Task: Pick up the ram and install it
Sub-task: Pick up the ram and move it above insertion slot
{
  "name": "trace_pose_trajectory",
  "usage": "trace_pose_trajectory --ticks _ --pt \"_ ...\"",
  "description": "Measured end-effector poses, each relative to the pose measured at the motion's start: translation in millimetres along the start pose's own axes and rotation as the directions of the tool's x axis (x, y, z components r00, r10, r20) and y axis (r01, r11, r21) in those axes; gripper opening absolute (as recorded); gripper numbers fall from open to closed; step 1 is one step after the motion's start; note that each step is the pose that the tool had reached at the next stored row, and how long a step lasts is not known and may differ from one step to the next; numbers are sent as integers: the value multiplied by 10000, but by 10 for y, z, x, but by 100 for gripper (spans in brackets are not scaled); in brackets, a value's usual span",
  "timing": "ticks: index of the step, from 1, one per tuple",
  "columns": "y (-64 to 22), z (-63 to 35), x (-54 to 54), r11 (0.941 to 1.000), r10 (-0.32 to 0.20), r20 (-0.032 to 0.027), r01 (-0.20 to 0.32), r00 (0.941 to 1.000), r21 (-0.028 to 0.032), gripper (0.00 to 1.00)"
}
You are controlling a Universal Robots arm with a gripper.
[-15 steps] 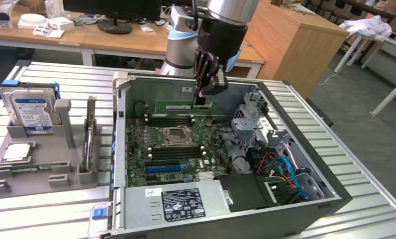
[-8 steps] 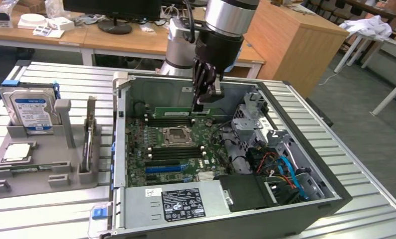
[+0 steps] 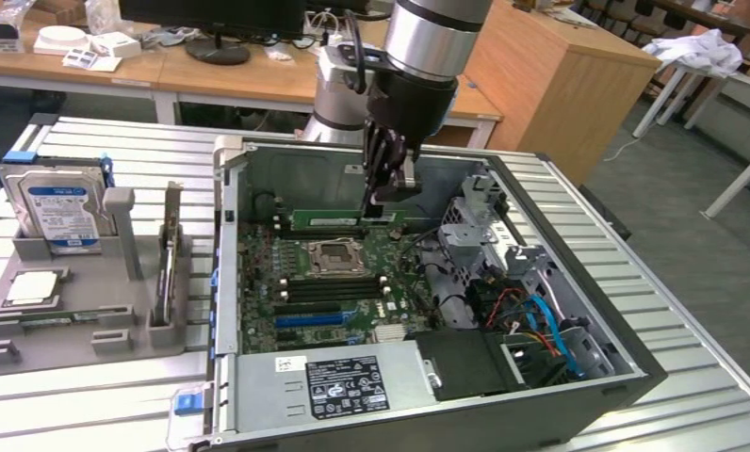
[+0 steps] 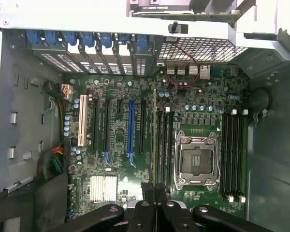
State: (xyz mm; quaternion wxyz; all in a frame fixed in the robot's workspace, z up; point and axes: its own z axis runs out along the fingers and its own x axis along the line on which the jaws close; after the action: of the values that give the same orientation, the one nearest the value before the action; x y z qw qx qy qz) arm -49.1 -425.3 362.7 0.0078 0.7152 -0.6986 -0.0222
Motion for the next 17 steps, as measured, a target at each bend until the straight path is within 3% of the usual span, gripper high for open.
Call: trace_pose_trajectory --ticks 17 --pt "-6 143 3 9999 101 4 -101 9999 2 12"
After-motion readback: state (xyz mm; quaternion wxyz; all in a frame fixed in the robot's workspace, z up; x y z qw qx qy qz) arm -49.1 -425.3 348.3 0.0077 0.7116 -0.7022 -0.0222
